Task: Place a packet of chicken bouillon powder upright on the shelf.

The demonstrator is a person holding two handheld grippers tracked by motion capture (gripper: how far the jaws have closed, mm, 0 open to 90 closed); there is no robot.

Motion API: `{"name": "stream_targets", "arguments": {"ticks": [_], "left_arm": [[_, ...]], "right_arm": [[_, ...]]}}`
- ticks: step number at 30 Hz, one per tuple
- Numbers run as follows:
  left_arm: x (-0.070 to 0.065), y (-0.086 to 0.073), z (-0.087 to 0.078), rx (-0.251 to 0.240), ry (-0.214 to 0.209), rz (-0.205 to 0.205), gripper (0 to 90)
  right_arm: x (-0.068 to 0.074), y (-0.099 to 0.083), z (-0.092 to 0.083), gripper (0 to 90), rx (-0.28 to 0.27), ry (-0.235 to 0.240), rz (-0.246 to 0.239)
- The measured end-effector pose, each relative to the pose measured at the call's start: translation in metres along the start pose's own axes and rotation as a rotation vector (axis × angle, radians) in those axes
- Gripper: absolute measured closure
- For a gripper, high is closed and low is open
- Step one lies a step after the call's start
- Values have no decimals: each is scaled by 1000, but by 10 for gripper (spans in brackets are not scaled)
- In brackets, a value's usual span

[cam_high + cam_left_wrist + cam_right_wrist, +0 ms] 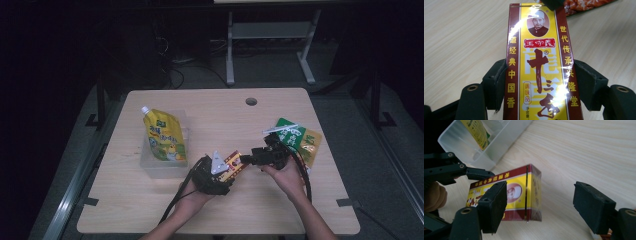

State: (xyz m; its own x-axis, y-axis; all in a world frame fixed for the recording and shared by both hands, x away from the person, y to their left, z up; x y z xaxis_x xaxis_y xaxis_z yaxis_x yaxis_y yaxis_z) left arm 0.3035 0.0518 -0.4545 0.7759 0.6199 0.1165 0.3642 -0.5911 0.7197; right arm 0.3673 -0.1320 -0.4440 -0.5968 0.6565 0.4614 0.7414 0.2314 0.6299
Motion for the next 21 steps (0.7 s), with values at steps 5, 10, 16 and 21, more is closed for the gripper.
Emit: {"name": "stream_targets", "arguments": {"ticks": [5, 10, 16, 21], "left_arm": [[4, 3, -3, -25, 23, -9, 322], [5, 3, -4, -33, 41, -19, 323], [5, 5, -4, -56, 49, -29, 323], [6, 5, -2, -63, 54, -24, 323]], "right_arm": [[-4, 0, 5, 258, -5, 41, 47], [-5, 0, 10, 255, -6, 88, 83], [-6, 0, 14, 254, -8, 153, 144], [-5, 0, 18, 280, 6, 188, 154]]}}
Point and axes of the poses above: each handheld gripper's, and its own axes: z roughly forward along the jaws, y roughly out of its top, x roughly to its left, the point moved 4 cm from there along z, roughly forward along the jaws, and after that the axes turned 1 degree about y, right-handed, at the moved point
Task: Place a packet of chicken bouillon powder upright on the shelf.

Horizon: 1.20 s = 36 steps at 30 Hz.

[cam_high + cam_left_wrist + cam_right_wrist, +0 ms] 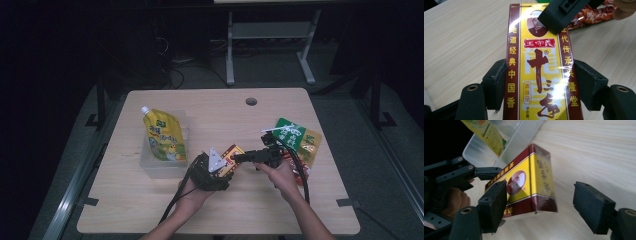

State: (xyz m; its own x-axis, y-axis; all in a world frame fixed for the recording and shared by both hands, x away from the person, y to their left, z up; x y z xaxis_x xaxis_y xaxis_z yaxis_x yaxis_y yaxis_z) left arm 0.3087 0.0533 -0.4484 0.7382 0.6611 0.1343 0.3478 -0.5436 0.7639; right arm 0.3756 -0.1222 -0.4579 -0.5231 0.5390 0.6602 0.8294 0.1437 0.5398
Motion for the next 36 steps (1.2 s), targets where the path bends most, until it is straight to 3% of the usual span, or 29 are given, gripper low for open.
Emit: {"name": "stream_targets", "arguments": {"ticks": [5, 9, 20, 25, 30, 32, 36], "left_arm": [[-2, -1, 2, 9, -10, -5, 322], [-2, -4, 4, 18, -19, -22, 320], [-2, -14, 11, 55, -13, -32, 316], [-4, -17, 9, 45, -33, -35, 308], [-3, -20, 1, 38, -51, -50, 299], [-3, -23, -4, 39, -62, -38, 299], [-10, -28, -9, 39, -88, -42, 281]], "right_arm": [[4, -1, 3, 425, 15, 45, 6], [6, -1, 4, 455, 34, 27, -9], [14, 3, -3, 653, 9, 66, -24], [23, 5, -3, 669, 33, 34, -82], [34, 9, -3, 672, 38, -18, -178], [36, 11, -4, 673, 42, -53, -196], [38, 15, -5, 673, 44, -79, -221]]}}
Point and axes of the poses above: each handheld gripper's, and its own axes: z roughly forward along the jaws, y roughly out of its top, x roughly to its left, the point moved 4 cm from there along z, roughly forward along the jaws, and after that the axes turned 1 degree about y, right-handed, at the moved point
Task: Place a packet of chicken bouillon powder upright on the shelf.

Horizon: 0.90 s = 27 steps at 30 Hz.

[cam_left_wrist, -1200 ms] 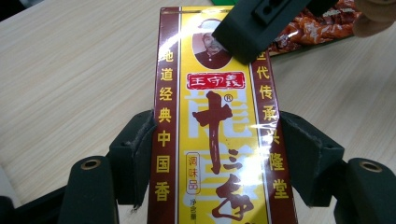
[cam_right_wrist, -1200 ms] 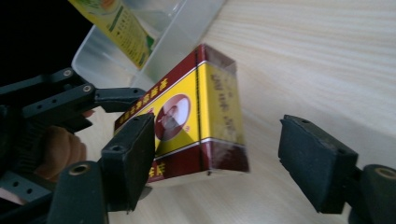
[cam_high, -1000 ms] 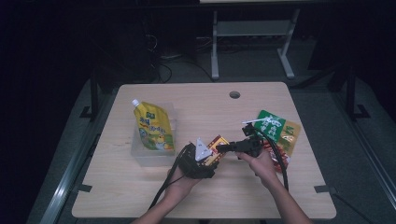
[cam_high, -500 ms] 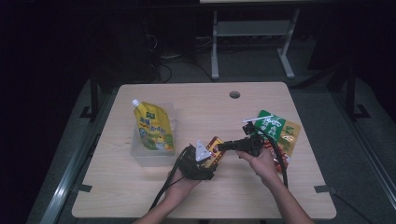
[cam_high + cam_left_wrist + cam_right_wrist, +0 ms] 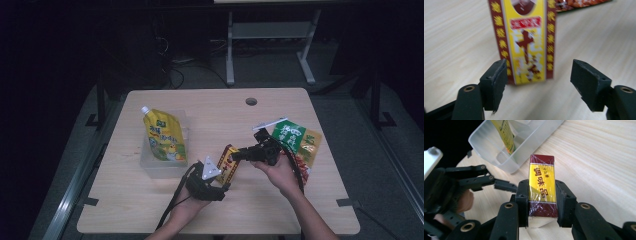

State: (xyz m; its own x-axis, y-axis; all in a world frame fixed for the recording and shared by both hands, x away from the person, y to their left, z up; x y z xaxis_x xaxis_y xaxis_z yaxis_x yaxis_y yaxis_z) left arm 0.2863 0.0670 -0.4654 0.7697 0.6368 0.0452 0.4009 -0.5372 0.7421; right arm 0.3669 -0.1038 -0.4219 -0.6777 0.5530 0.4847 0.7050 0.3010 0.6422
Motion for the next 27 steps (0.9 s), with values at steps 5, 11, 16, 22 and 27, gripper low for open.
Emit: {"name": "stream_targets", "arguments": {"ticks": [5, 11, 16, 22, 27], "left_arm": [[-9, -5, -4, -4, -45, 8, 264], [-20, -9, -6, -15, -102, 52, 255], [-24, -11, -6, -16, -118, 57, 253], [-23, -13, -5, -11, -122, 59, 254], [-24, -13, -3, -11, -127, 68, 254]], "right_arm": [[5, 8, -1, 673, 1, -13, -62], [16, 24, 1, 673, 14, -21, -121], [34, 39, 4, 673, 22, -22, -199], [56, 61, 6, 673, 26, 3, -282], [75, 79, 7, 673, 23, 28, -353]]}}
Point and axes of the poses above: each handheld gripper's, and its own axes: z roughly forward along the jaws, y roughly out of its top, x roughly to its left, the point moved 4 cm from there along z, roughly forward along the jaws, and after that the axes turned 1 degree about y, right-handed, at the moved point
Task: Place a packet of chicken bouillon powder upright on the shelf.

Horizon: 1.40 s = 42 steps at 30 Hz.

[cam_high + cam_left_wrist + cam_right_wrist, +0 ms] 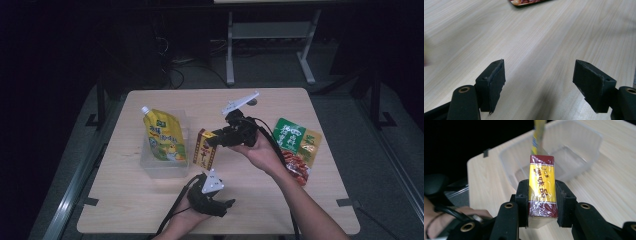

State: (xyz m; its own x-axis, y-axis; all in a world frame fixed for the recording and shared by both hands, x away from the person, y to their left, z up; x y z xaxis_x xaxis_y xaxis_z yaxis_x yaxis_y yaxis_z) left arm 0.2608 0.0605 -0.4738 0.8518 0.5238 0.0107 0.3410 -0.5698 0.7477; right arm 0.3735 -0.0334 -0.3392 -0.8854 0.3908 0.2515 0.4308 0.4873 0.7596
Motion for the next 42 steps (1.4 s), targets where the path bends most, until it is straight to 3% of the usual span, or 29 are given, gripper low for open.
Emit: {"name": "stream_targets", "arguments": {"ticks": [9, 11, 20, 25, 30, 33, 38, 42], "left_arm": [[2, 1, -1, -19, -2, -12, 254], [1, 1, 0, -29, -5, -31, 254], [2, 0, 0, -17, -10, -23, 255], [3, 0, -1, -12, -8, -19, 255], [2, 0, 0, -25, -15, -44, 255], [3, 0, 0, -16, -14, -27, 254], [3, 0, 1, -28, -19, -42, 255], [4, -1, 0, -16, -19, -30, 255]], "right_arm": [[20, 34, 17, 673, 20, 41, -120], [24, 39, 22, 673, 29, 47, -127], [31, 60, 47, 673, 43, 62, -186], [31, 64, 58, 673, 52, 68, -192], [28, 63, 66, 672, 60, 72, -186], [28, 63, 72, 672, 65, 78, -195], [30, 61, 82, 672, 83, 85, -209], [30, 59, 89, 671, 96, 81, -219]]}}
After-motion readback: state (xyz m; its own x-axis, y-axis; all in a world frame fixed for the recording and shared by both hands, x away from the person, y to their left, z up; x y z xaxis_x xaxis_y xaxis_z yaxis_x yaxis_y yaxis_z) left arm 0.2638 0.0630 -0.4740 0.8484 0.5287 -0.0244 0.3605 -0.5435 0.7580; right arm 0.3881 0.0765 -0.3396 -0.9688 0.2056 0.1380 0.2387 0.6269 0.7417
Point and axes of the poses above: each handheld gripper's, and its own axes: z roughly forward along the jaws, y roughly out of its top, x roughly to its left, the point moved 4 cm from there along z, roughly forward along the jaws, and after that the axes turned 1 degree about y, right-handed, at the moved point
